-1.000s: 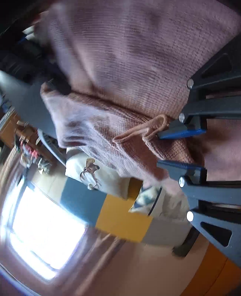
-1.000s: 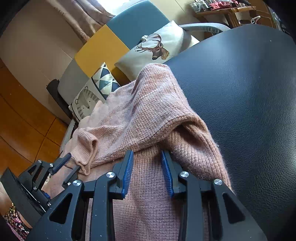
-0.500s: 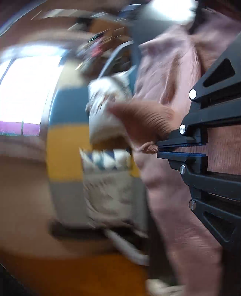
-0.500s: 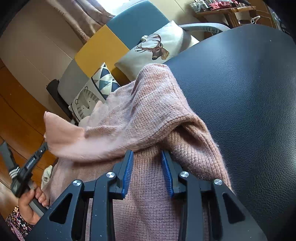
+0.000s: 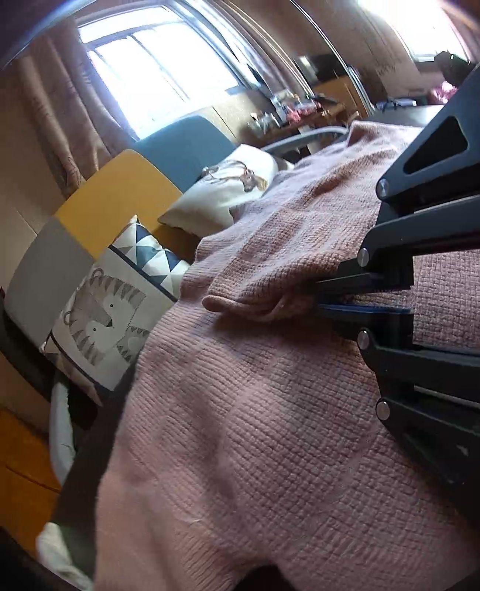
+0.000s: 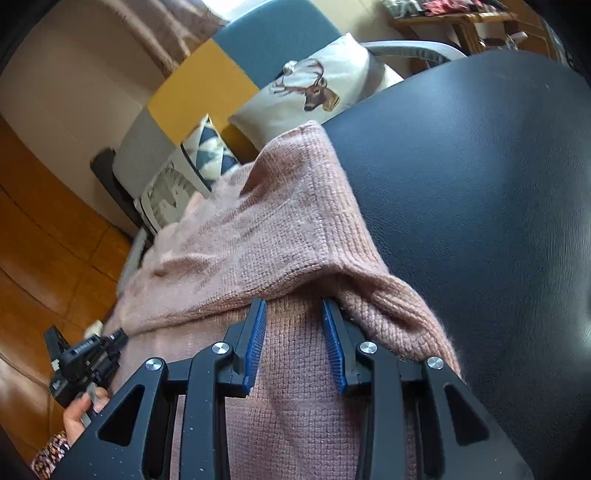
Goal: Fold clothes
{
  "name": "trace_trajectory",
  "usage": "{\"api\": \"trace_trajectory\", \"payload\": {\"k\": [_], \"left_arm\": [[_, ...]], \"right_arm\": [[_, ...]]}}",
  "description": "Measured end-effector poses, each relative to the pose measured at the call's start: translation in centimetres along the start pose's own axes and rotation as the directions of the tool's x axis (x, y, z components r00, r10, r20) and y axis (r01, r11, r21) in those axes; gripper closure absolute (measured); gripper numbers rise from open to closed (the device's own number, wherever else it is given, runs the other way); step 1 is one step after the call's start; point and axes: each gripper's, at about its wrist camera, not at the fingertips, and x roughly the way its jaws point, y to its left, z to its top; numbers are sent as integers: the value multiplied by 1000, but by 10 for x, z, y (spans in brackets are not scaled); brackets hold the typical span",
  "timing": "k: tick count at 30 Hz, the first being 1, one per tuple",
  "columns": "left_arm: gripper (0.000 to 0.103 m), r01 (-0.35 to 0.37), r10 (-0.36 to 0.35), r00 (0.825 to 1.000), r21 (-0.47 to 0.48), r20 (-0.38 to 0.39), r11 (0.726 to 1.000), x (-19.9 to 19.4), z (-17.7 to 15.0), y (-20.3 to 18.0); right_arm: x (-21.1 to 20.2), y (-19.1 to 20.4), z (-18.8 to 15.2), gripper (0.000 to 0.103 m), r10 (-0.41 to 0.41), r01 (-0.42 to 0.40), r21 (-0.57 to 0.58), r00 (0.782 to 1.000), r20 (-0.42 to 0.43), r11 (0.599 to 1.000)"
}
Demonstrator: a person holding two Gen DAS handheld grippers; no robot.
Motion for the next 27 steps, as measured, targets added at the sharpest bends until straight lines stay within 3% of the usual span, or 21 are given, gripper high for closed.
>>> {"api": "trace_trajectory", "payload": {"k": [5, 8, 10, 11, 15, 27], "left_arm": [[98, 75, -74, 996, 16, -42, 997, 5, 1, -3], [96, 93, -91, 994, 31, -57, 995, 6, 1, -7], [96, 93, -90, 994, 40, -63, 995, 5, 1, -8], [96, 91, -88, 994, 46, -65, 995, 6, 1, -9], [96, 119, -112, 989, 70, -91, 990, 10, -2, -15], [96, 158, -150, 982, 57, -119, 986, 8, -7, -11]], "right_arm": [[7, 3, 13, 69, 15, -15, 22, 1000, -3, 1000], [8, -10, 16, 69, 52, -55, 108, 998, 26, 993], [5, -21, 16, 89, 64, -76, 176, 995, 72, 981], [1, -28, 15, 93, 56, -75, 206, 994, 96, 976], [-15, -52, 11, 94, 38, -90, 289, 983, 181, 953], [-21, -69, 6, 97, 23, -83, 328, 983, 181, 941]]}}
